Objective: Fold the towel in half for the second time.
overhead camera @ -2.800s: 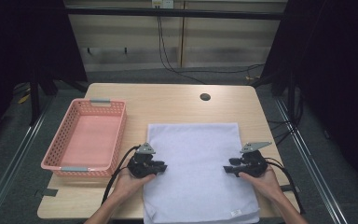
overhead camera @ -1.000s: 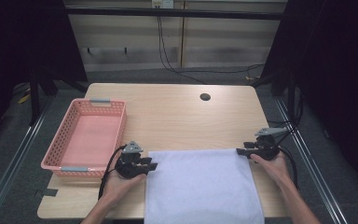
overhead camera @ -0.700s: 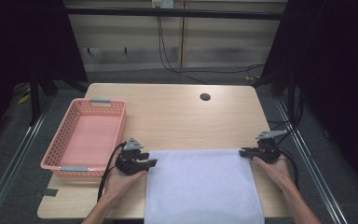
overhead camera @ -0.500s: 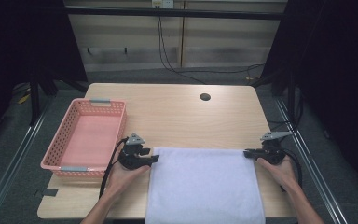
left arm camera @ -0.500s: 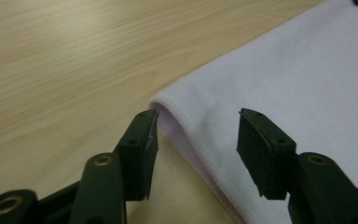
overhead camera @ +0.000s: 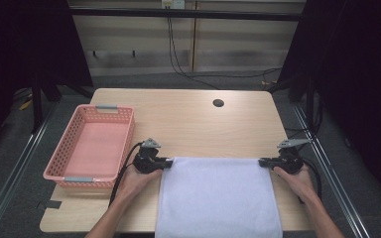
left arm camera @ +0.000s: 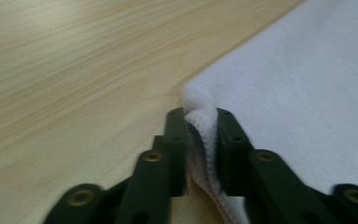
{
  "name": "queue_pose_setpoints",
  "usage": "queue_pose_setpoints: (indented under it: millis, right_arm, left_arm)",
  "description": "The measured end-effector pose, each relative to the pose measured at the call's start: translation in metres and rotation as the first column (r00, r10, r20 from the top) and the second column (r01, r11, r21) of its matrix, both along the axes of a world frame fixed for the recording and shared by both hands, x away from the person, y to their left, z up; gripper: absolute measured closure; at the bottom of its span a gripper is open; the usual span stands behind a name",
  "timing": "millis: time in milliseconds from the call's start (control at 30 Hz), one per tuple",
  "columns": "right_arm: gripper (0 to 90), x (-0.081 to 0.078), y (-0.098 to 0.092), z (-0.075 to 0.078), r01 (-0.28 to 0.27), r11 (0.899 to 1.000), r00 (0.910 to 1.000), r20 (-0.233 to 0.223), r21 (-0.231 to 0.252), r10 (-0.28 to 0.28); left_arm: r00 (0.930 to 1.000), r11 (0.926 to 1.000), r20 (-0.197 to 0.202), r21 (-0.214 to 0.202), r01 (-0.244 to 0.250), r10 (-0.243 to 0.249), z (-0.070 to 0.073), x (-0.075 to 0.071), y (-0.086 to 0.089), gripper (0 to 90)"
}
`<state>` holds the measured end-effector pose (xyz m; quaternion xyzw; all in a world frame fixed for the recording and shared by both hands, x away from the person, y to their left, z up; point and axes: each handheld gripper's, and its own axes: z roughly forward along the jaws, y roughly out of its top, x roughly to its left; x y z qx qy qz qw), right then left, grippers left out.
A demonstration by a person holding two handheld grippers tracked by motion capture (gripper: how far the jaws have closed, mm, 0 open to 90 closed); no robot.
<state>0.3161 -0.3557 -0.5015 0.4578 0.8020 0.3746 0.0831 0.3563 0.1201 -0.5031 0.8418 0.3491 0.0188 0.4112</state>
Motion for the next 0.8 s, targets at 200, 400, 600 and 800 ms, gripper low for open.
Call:
queue_pose_setpoints:
  millis: [200,400,600,800]
  right_arm:
    - [85.8,0.002,-0.006,0.012,0.020,0.997,0.9993,0.029,0.074,-0.022]
    - [86.1,0.004,-0.015,0.031,0.041,0.988,0.9947,0.088,0.147,-0.054]
    - [86.1,0.011,-0.017,0.051,0.048,0.985,0.9868,0.145,0.167,-0.072]
    - [86.2,0.028,-0.017,0.073,0.037,0.985,0.9811,0.181,0.170,-0.069]
  left_arm:
    - [0.9992,0.9934,-0.007,-0.107,-0.041,0.040,0.012,0.002,0.002,83.9]
    - [0.9974,0.9913,0.053,-0.125,-0.042,0.049,0.041,0.005,-0.005,84.1]
    - [0.9928,0.9905,0.106,-0.131,-0.043,0.057,0.066,0.013,-0.004,84.2]
    - [0.9872,0.9909,0.138,-0.119,-0.063,0.080,0.080,0.026,0.003,84.2]
